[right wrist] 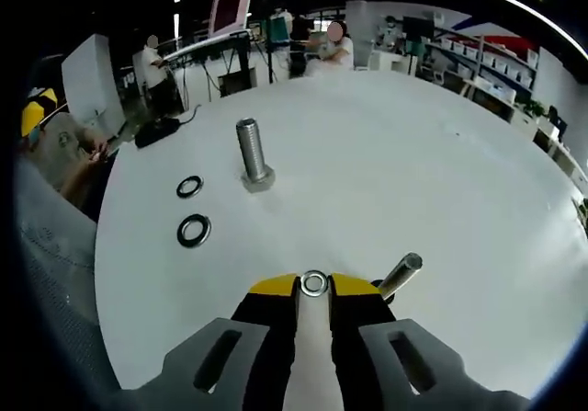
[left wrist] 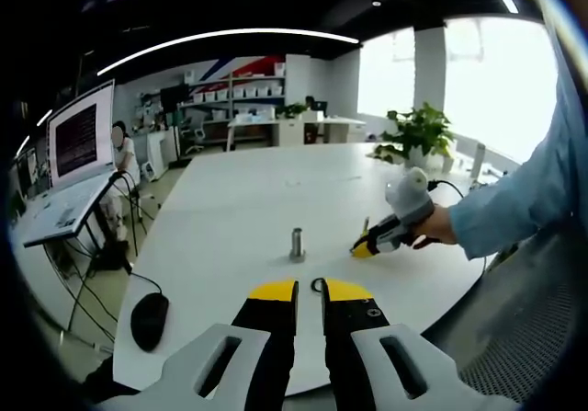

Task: Place the washer onto the threaded stud by aligning its center hole with the stud, sliding it down to the base, and recovering from edge contact or off-axis alignment until the washer reaches the visible bottom stop.

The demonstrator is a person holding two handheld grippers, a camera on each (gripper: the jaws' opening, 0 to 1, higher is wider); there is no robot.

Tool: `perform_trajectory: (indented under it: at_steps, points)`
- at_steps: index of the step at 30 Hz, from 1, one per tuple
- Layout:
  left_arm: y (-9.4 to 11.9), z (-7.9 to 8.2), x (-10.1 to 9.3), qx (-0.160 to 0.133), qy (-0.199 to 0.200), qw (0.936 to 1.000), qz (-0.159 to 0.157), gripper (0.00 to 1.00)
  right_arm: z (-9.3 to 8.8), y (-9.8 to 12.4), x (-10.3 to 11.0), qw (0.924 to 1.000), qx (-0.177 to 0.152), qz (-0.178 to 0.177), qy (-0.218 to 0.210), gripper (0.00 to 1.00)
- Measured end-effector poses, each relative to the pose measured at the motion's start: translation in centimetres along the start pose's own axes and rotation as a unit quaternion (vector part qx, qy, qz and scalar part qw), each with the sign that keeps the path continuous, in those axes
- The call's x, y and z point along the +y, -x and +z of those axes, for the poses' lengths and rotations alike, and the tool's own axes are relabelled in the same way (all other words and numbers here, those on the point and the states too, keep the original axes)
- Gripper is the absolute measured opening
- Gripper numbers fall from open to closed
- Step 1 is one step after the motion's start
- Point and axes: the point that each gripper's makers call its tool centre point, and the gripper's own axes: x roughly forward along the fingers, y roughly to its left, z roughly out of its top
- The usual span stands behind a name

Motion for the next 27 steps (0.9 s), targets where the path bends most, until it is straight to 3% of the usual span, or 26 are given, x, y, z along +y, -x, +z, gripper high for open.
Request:
perform_trajectory:
  at_steps: [2,4,6,8,9,11,15,27]
  points:
    - [0.0,0.0,0.0,0.0,0.0,1.0,0.0,0.08,-0.1,0.1,0.0,1.0,0.001,0.0,0.0,0.14]
    - [0.0,0.0,0.0,0.0,-0.001,1.0,0.0,0.08,0.1,0.3,-0.1,1.0,-0.005,0.002,0.008,0.04]
    - [0.0,0.0,0.0,0.0,0.0,1.0,0.0,0.08,-0.1,0.3,-0.1,1.0,0.0,0.001,0.009,0.03]
    - [0.0,0.0,0.0,0.0,0.0,1.0,0.0,0.08,-0.7,0.1,0.1,0.9999,0.011,0.007,0.006,0.03]
    - [0.0,0.0,-0.1,0.0,-0.001,1.0,0.0,0.08,-0.5,0.3,-0.1,0.9996,0.01,0.002,0.025,0.03]
    - [0.0,0.0,-0.1,0.0,-0.001,1.0,0.0,0.08,0.3,-0.1,0.1,0.9999,0.003,0.002,0.01,0.03]
    - [0.0,0.0,-0.1,0.0,0.0,1.0,0.0,0.08,0.1,0.5,0.0,0.9997,-0.002,-0.001,0.025,0.04]
    - [0.0,0.2,-0.1,-0.004,-0.001,1.0,-0.001,0.08,0.6,3.3,-2.2,0.9995,-0.024,-0.019,-0.011,0.12]
